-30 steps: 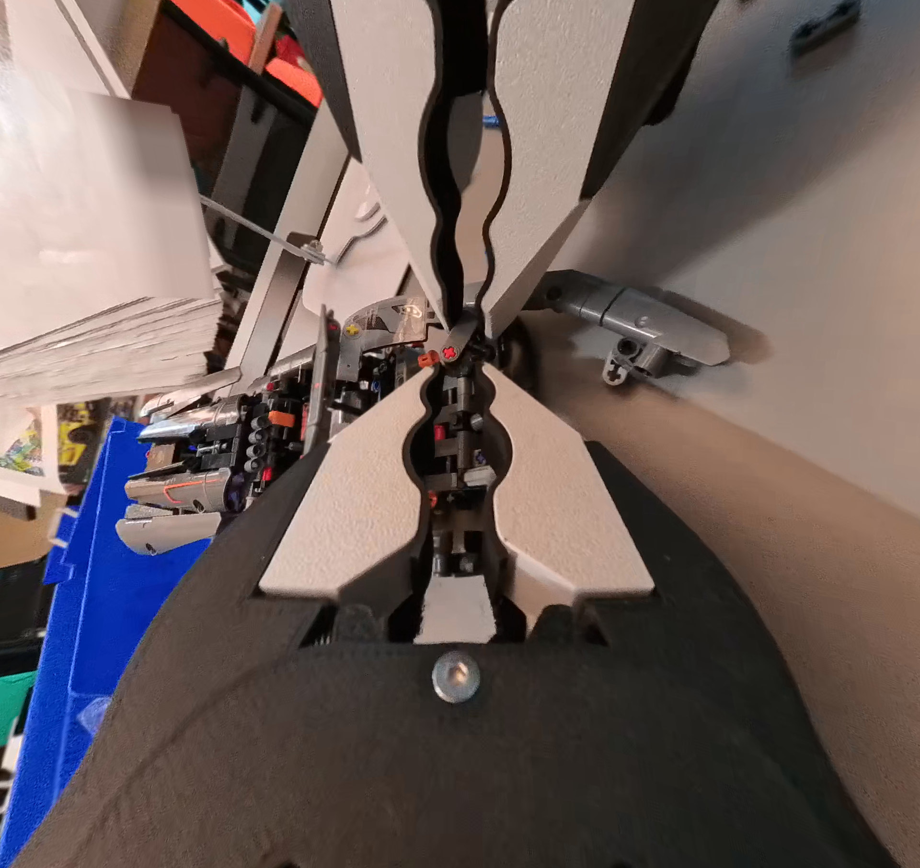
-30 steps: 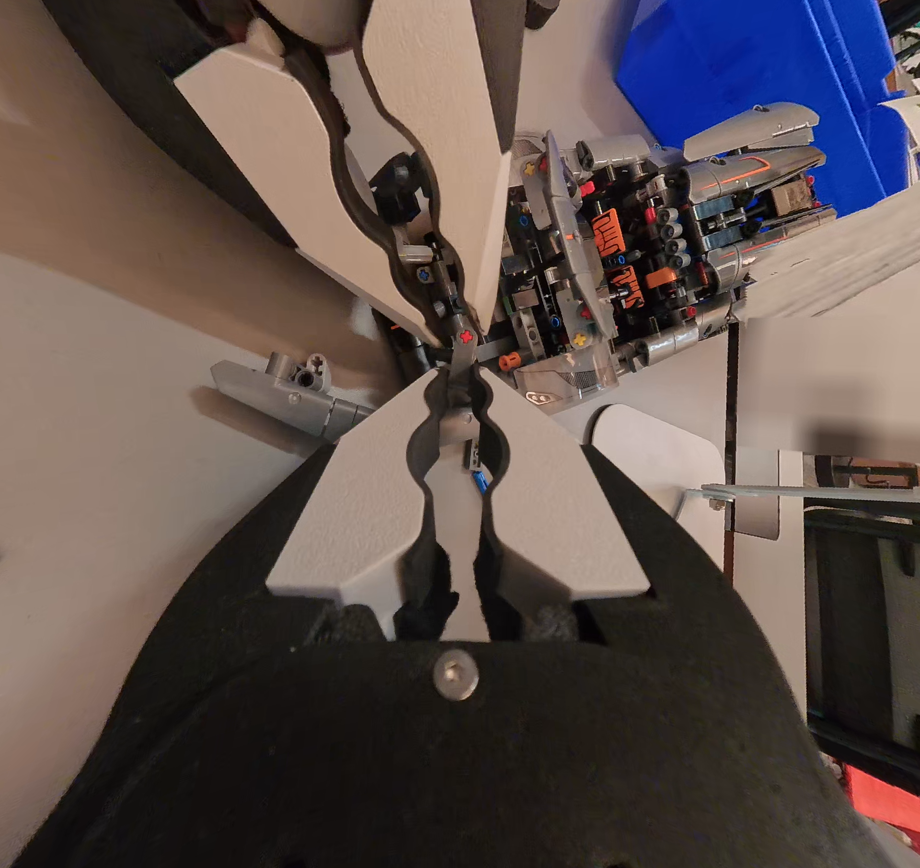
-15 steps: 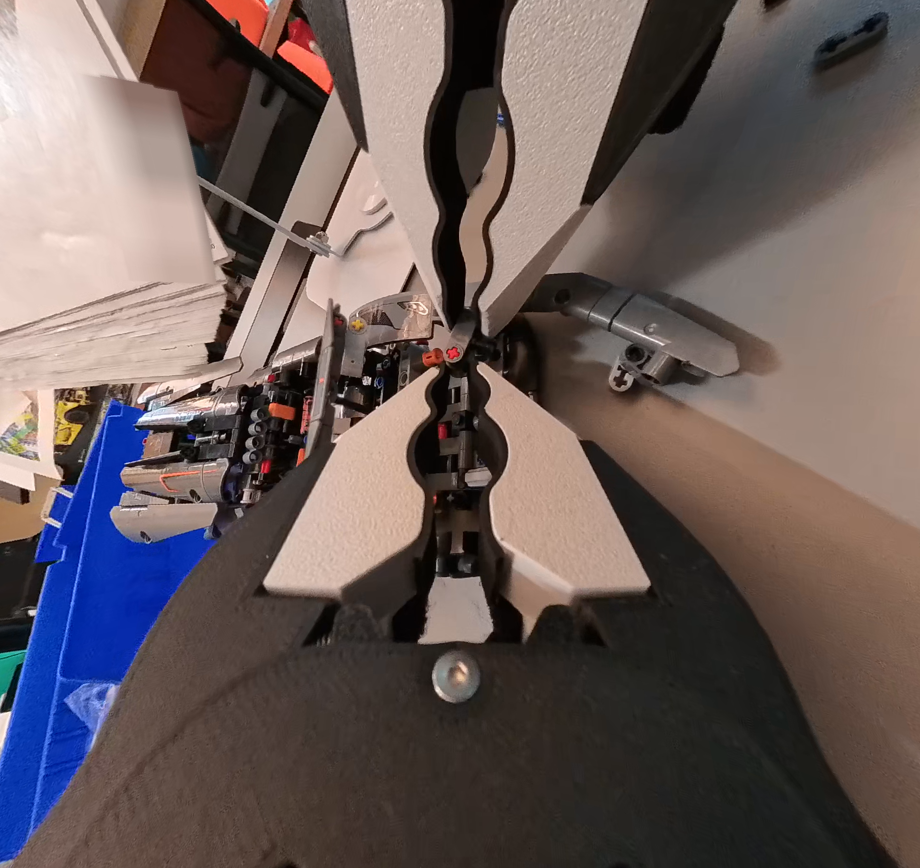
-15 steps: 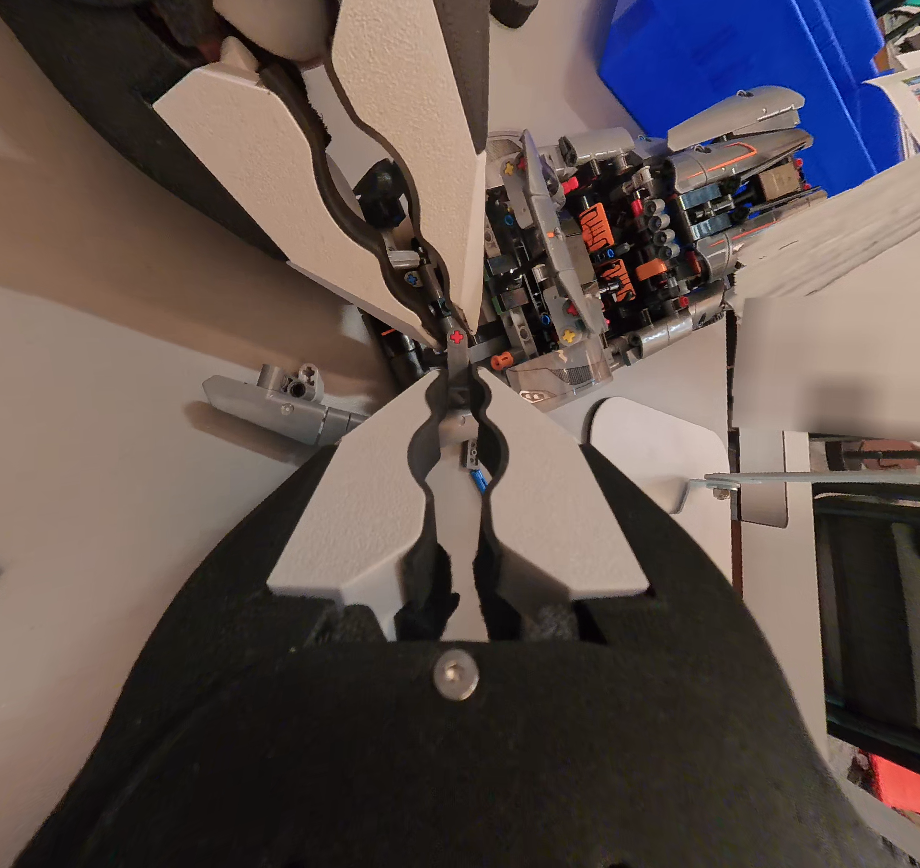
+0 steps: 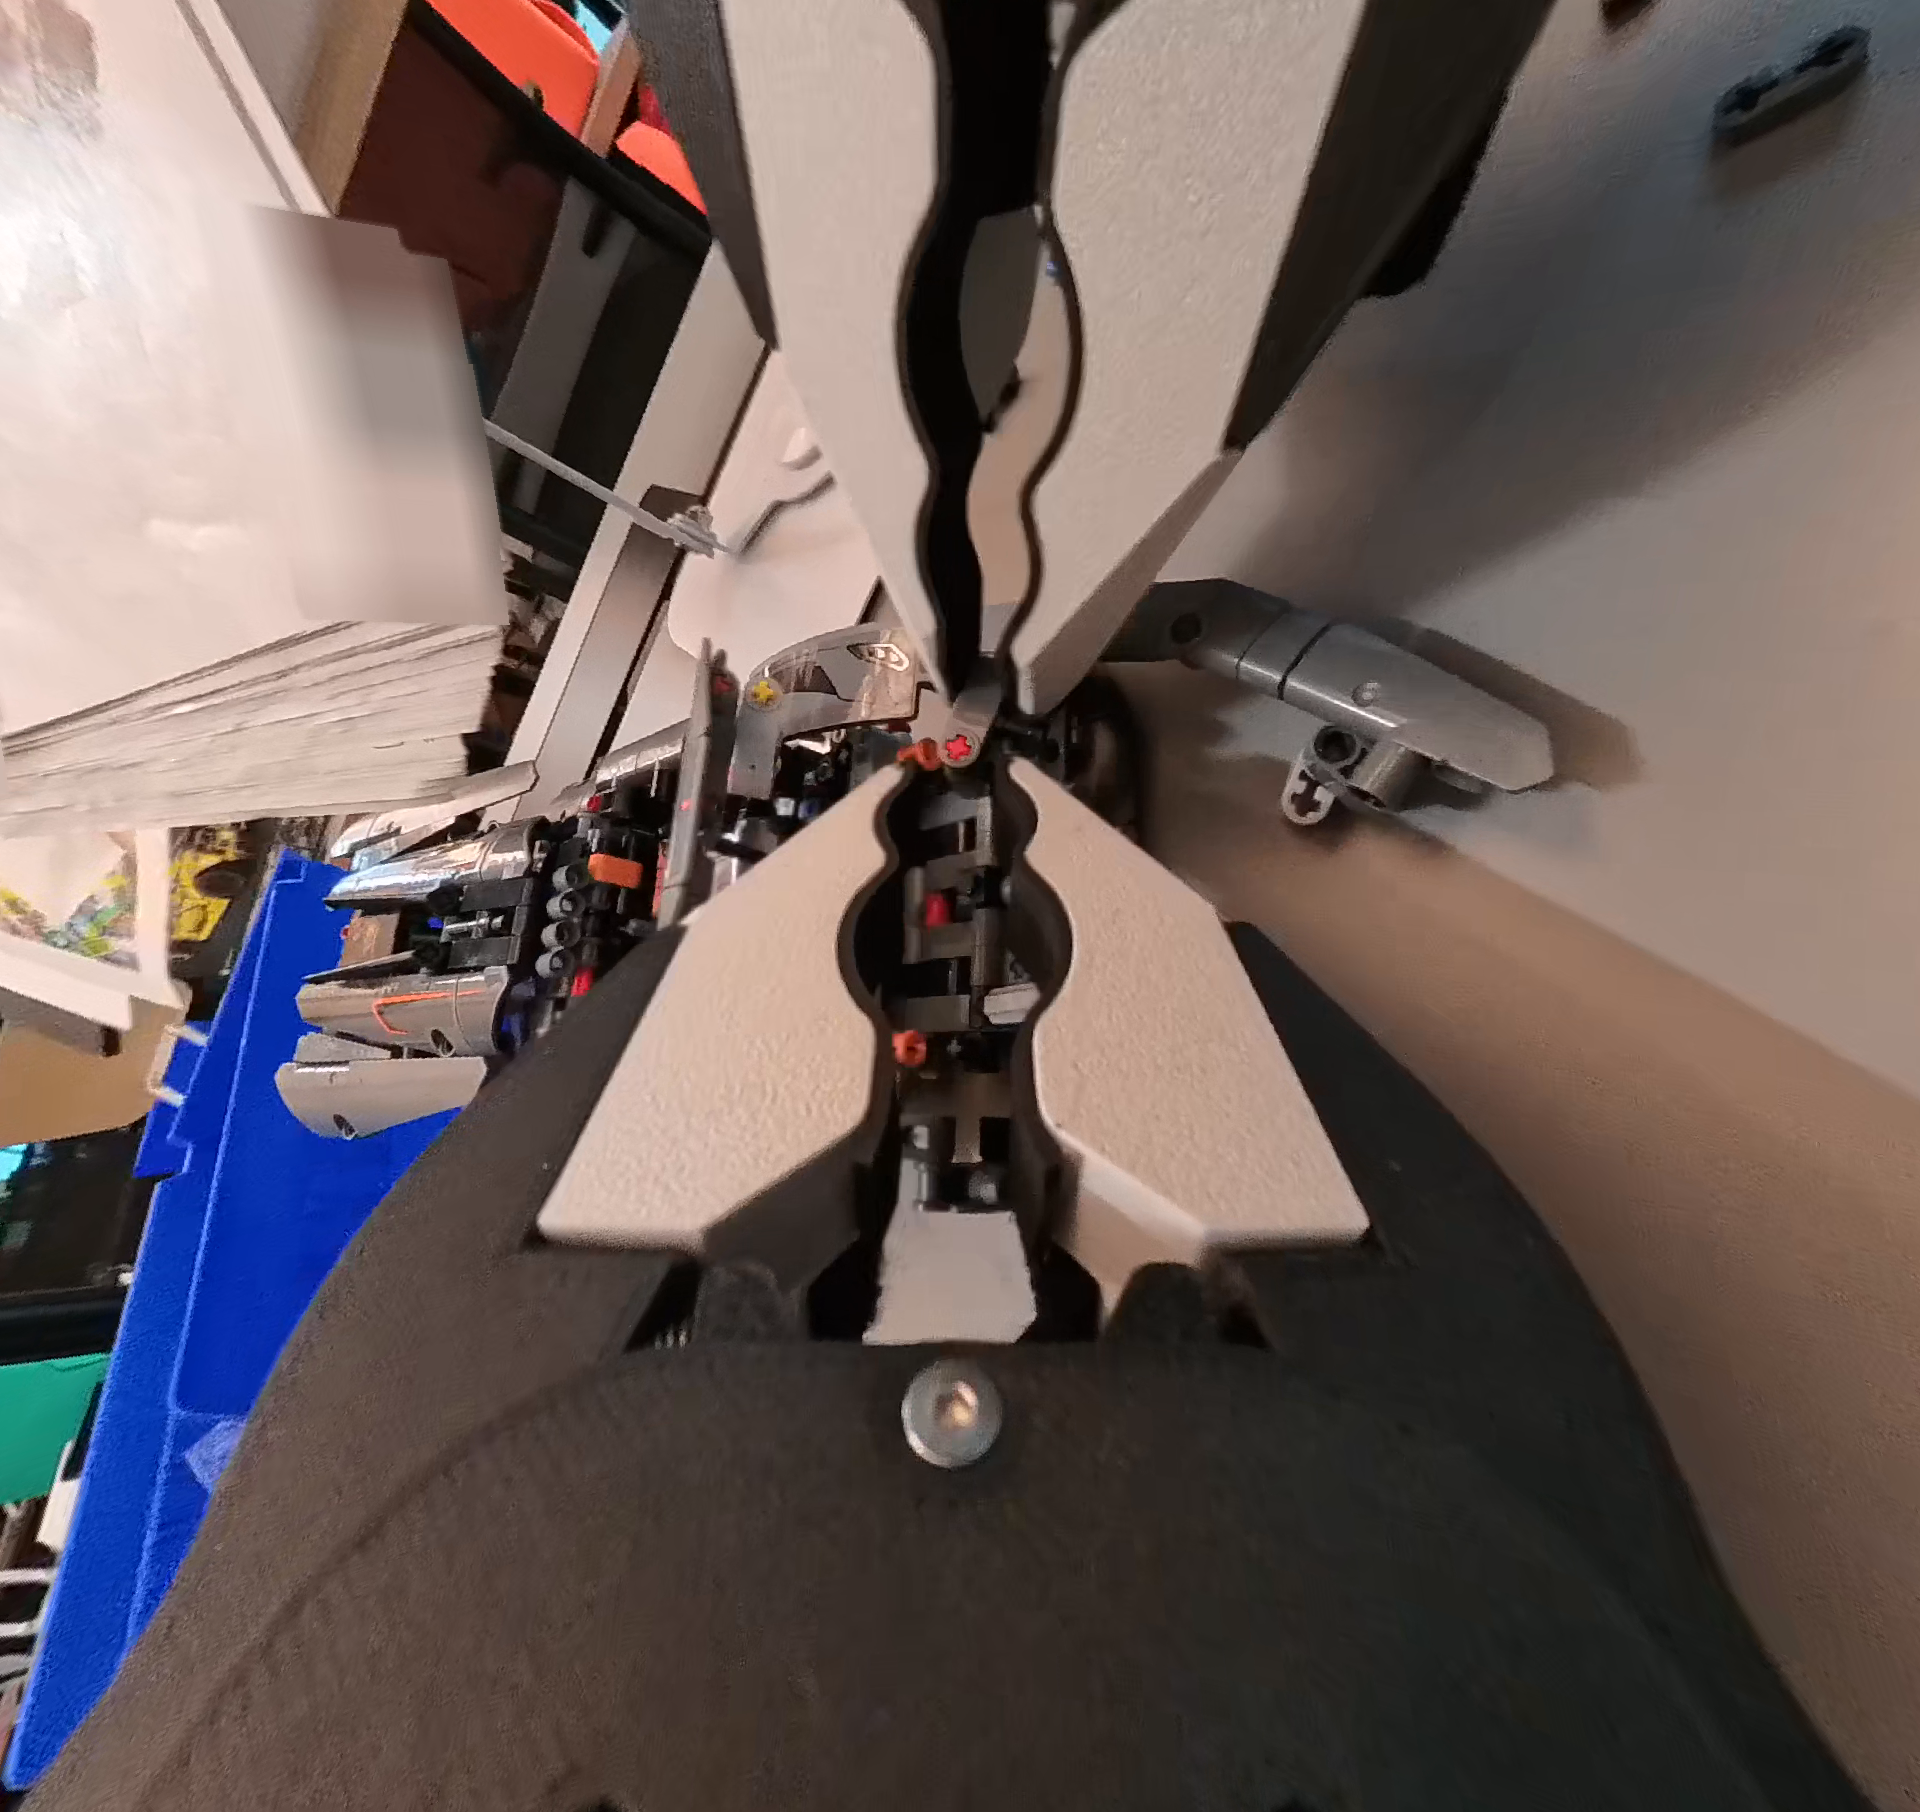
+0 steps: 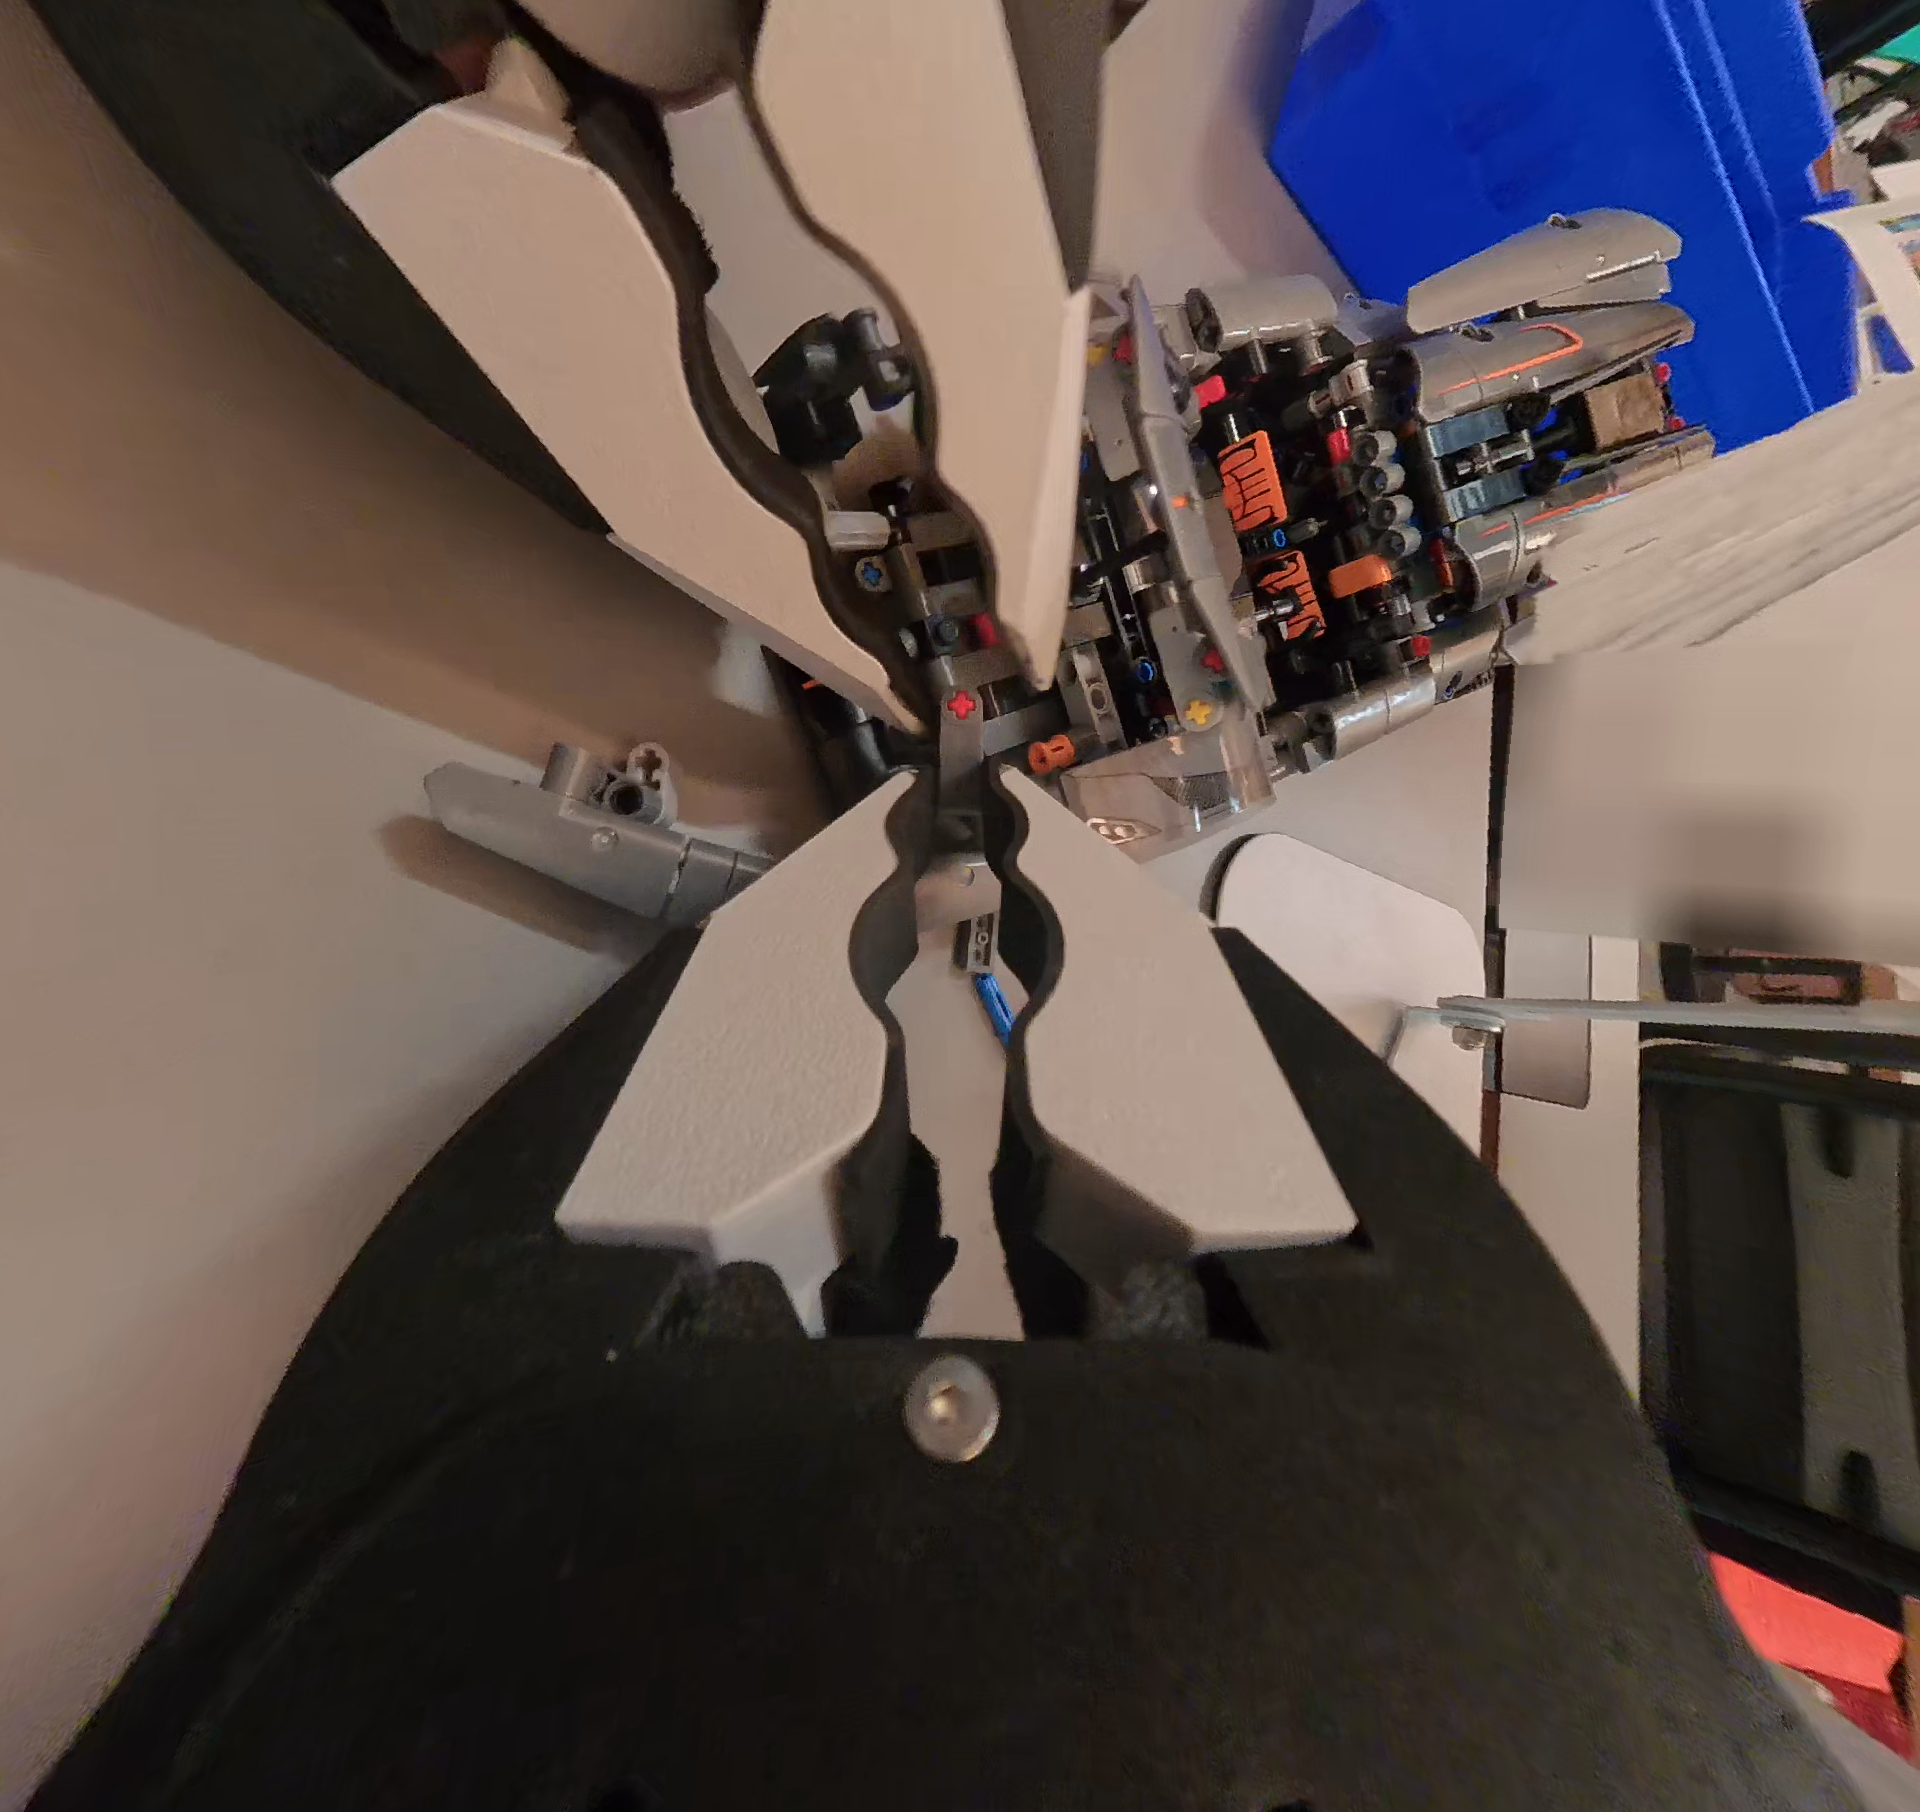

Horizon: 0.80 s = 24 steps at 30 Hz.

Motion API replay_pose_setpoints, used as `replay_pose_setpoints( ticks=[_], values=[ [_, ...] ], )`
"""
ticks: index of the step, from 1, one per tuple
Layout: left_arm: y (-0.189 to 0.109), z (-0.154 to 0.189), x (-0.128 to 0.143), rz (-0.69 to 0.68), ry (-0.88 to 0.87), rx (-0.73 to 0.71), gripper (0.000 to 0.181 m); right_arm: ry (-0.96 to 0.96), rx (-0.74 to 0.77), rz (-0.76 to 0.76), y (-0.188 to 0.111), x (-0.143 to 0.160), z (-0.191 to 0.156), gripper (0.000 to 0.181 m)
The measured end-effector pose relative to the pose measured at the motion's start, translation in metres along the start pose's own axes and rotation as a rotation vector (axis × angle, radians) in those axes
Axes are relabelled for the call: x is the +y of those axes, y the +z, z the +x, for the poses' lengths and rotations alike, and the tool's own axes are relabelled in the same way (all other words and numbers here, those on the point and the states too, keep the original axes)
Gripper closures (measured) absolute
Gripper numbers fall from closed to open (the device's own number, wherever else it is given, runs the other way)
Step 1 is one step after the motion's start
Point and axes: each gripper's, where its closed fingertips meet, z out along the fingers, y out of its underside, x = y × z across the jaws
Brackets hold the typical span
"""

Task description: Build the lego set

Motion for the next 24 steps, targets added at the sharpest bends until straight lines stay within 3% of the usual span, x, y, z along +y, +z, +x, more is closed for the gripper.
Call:
replay_pose_setpoints(
  ticks=[24],
  values=[
    [0.0005, 0.0041, -0.0001, -0.021, -0.029, 0.026, 0.176, 0.027, -0.017, -0.011, -0.0014, 0.0004, 0.0019, 0.175]
  ],
)
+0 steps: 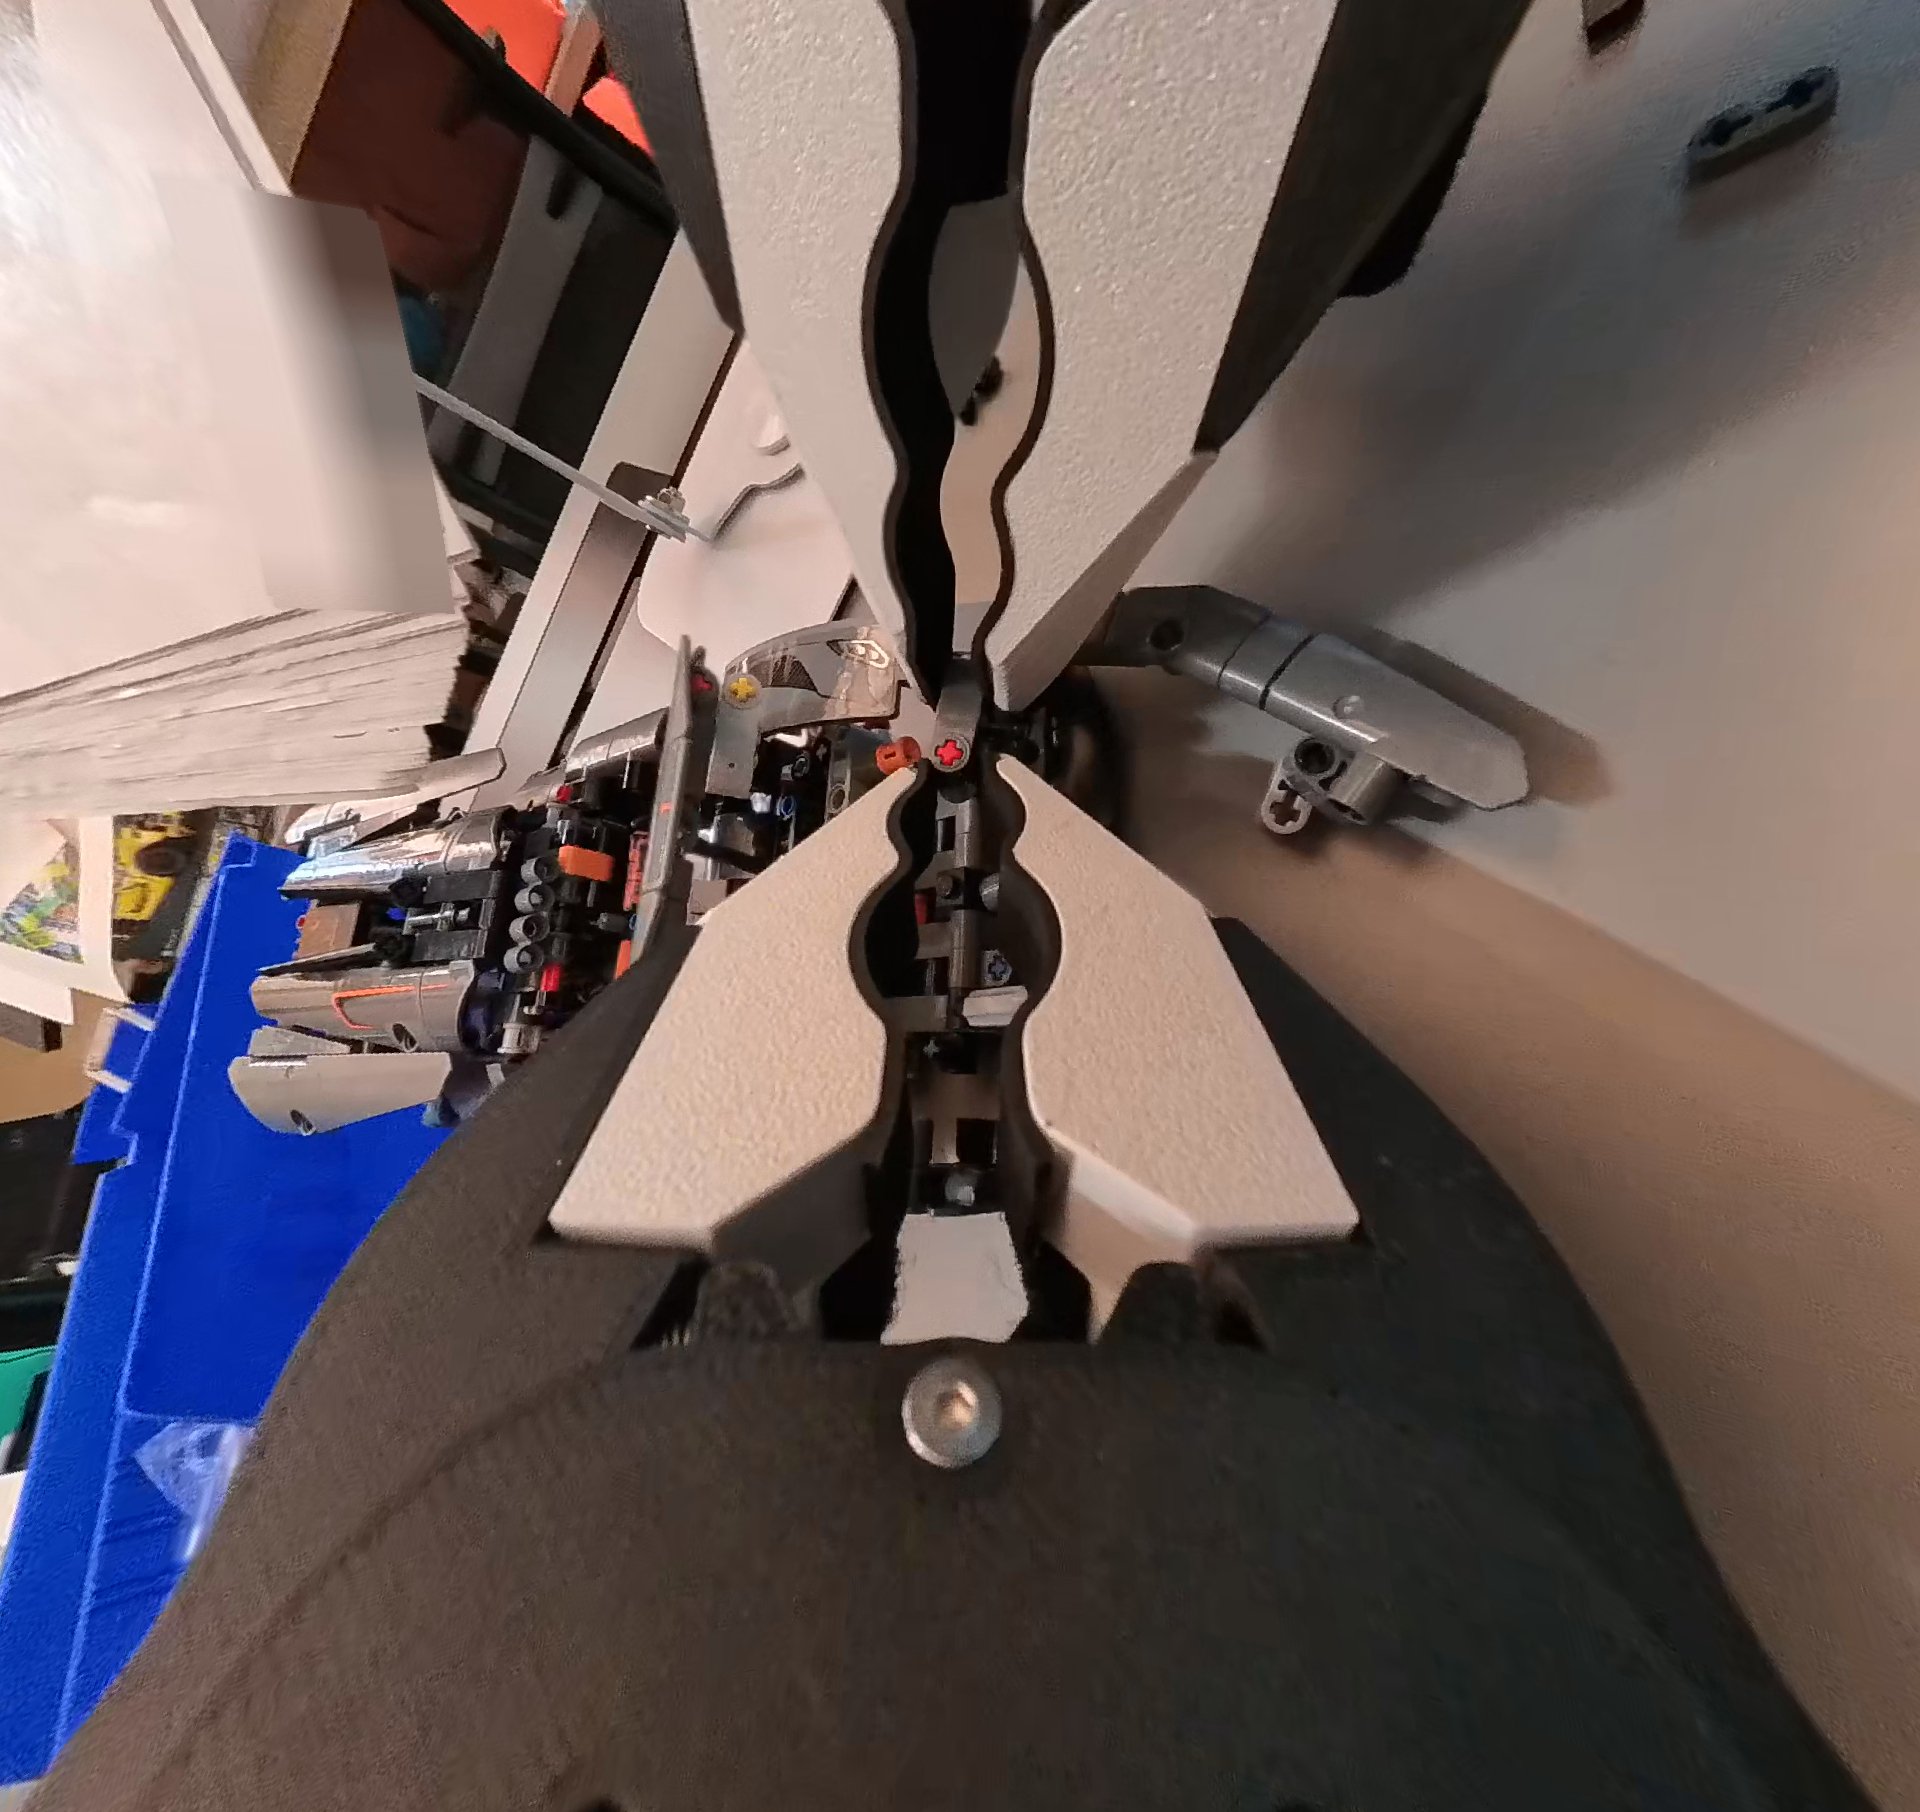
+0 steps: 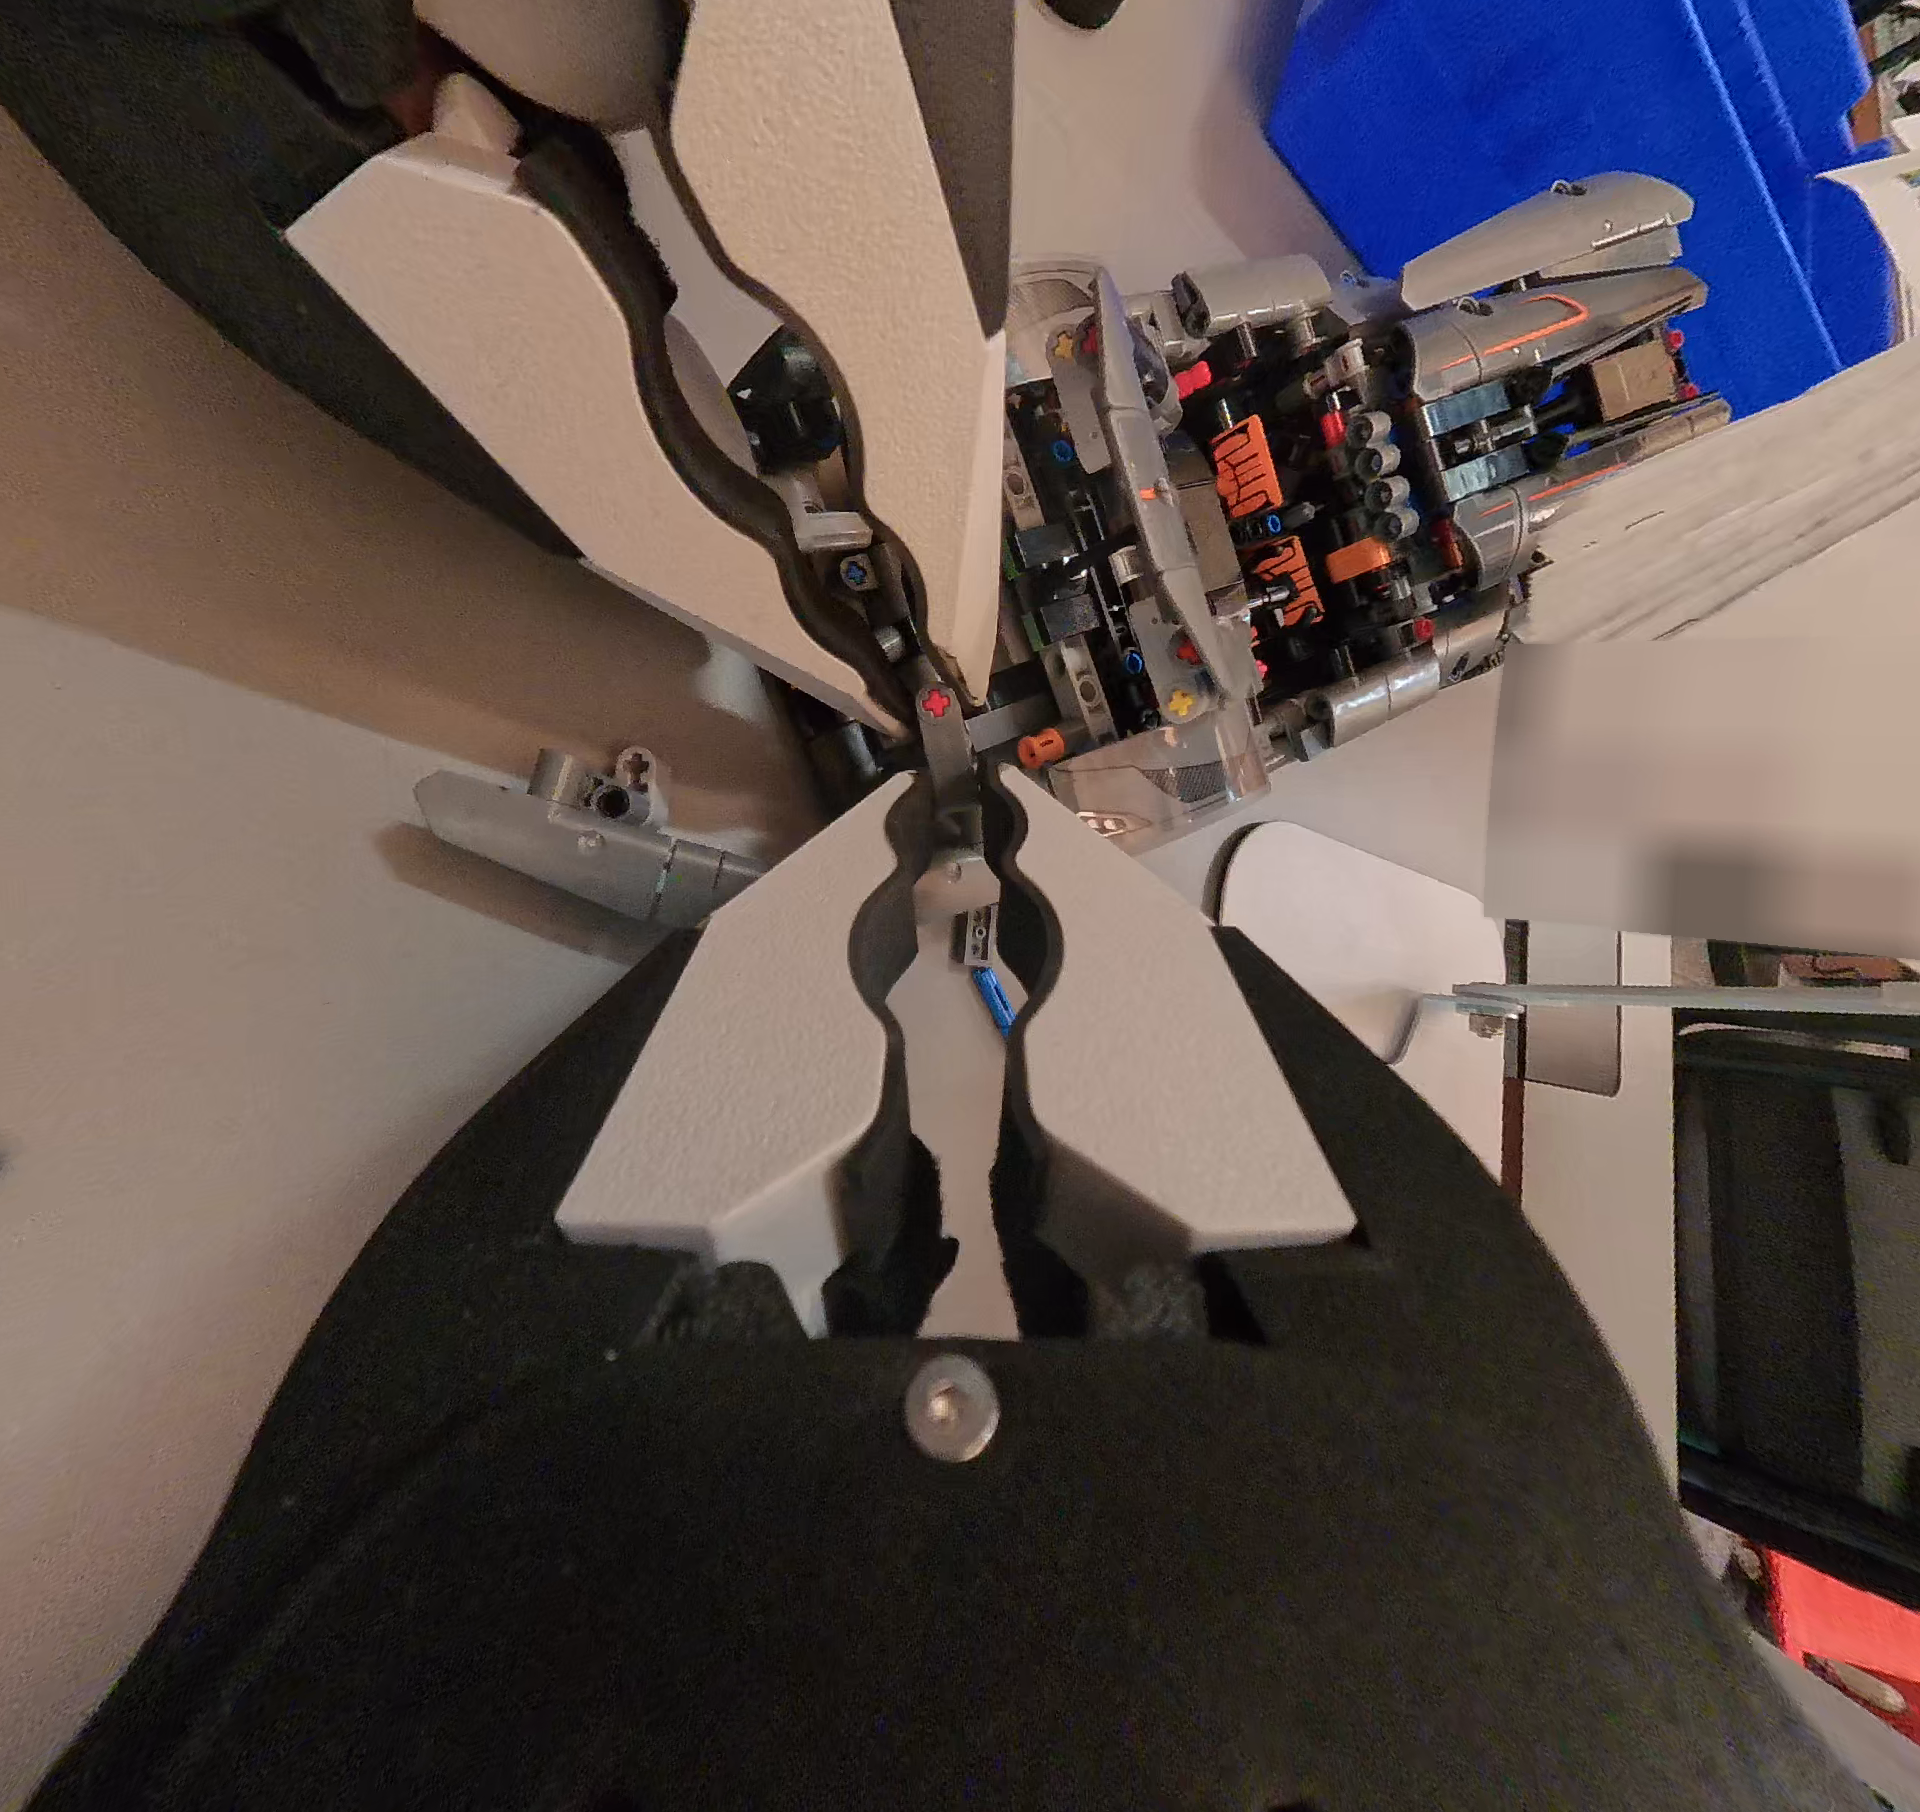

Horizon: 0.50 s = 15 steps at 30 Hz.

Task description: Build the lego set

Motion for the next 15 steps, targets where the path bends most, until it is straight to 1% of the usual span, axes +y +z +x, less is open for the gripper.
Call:
replay_pose_setpoints(
  ticks=[2, 5, 7, 10, 13, 15],
  values=[
    [0.0, 0.0, 0.0, -0.007, 0.017, -0.013, 0.176, 0.013, 0.003, -0.003, 0.0, 0.001, 0.002, 0.175],
    [0.001, -0.003, 0.002, -0.007, -0.023, -0.01, 0.175, 0.015, 0.038, -0.01, 0.002, -0.001, 0.004, 0.175],
    [0.002, -0.006, 0.003, -0.014, -0.025, -0.022, 0.175, -0.01, 0.054, -0.026, 0.003, 0.0, 0.004, 0.169],
    [0.002, -0.008, 0.005, -0.022, -0.035, -0.03, 0.175, 0.013, 0.043, -0.019, -0.001, 0.002, 0.008, 0.168],
    [0.002, -0.011, 0.007, -0.026, -0.058, -0.034, 0.175, 0.051, 0.022, 0.013, -0.008, 0.001, 0.012, 0.172],
    [0.002, -0.012, 0.008, -0.022, -0.076, -0.029, 0.175, 0.057, -0.02, 0.044, -0.011, -0.002, 0.007, 0.181]
  ],
)
